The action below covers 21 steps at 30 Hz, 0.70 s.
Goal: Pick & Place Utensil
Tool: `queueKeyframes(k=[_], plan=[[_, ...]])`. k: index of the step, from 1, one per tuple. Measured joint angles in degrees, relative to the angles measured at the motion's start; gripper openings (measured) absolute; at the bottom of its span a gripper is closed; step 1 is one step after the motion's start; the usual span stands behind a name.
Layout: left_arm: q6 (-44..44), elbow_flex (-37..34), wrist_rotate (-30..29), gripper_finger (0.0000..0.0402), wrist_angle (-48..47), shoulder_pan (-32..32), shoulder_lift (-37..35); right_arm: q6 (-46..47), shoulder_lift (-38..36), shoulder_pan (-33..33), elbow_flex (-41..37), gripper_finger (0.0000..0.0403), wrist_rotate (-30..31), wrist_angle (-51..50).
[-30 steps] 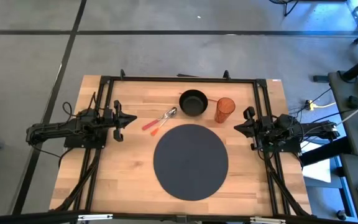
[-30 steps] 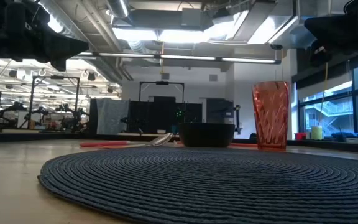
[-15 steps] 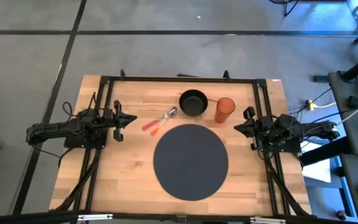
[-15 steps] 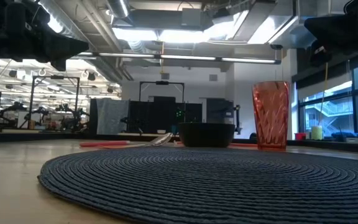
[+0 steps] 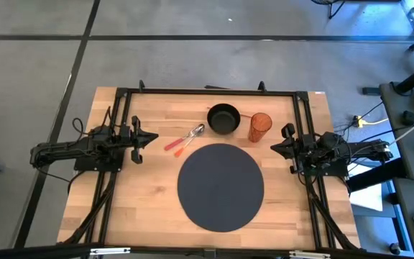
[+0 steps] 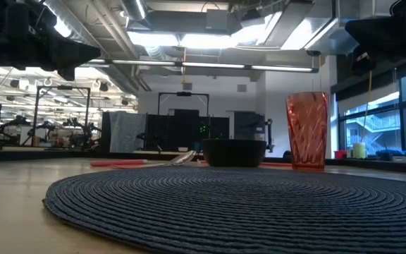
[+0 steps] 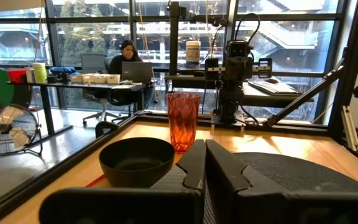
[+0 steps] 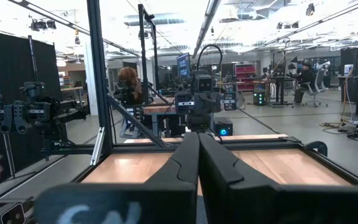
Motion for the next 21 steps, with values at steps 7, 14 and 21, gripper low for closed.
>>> queueKeyframes(k=[7, 14, 21], plan=[[-0.01, 0.0, 0.0, 0.0004, 0.0, -0.01, -0.01, 1.44, 0.0, 0.0, 0.0, 0.0006, -0.01, 0.0], [0.0, 0.0, 0.0, 0.0004, -0.01, -0.01, -0.01, 0.39, 0.07, -0.02, 0.0, 0.0006, 0.38, -2.78], [0.0, 0.0, 0.0, 0.0004, -0.01, -0.02, -0.02, 0.42, 0.07, 0.0, 0.0, 0.0006, 0.46, -4.87]])
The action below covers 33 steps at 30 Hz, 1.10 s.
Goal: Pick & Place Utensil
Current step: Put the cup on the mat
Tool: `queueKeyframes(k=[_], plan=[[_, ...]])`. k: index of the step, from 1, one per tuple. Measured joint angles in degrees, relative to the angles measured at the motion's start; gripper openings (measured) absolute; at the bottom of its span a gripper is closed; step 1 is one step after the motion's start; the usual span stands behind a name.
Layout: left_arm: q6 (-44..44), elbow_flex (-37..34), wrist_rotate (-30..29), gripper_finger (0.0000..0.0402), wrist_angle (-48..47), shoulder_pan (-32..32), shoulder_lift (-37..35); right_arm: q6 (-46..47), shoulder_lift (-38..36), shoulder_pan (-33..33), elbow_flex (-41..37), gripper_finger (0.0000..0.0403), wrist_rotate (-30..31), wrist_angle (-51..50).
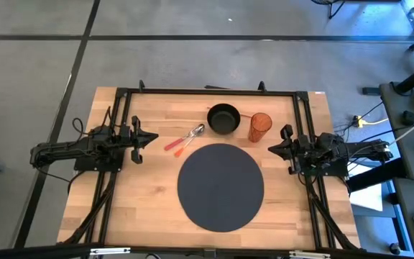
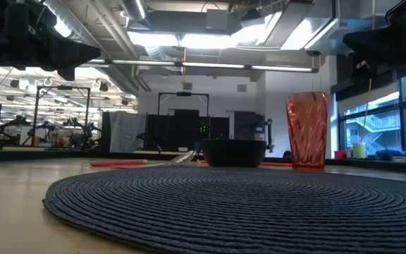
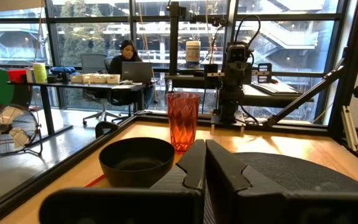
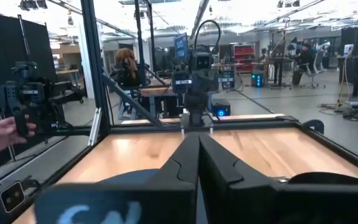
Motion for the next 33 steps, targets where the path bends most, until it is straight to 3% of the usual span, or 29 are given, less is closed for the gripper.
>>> queueKeyframes(k=[4, 15, 29, 33], plan=[[-0.02, 0.0, 0.0, 0.0004, 0.0, 0.02, 0.0, 1.65, 0.0, -0.01, 0.0, 0.0006, -0.02, -0.27], [-0.17, 0.0, 0.0, 0.0004, 0.09, 0.01, 0.03, 20.04, 0.0, -0.01, 0.0, 0.0006, -0.01, -0.24], [3.3, 0.0, -0.17, 0.0004, 0.2, 0.02, 0.06, 19.06, -0.02, -0.01, 0.0, 0.0006, 0.06, -0.7], [4.61, 0.0, -0.11, 0.0004, 0.35, 0.02, 0.08, 19.15, -0.02, -0.02, 0.0, 0.0006, 3.68, -0.63]])
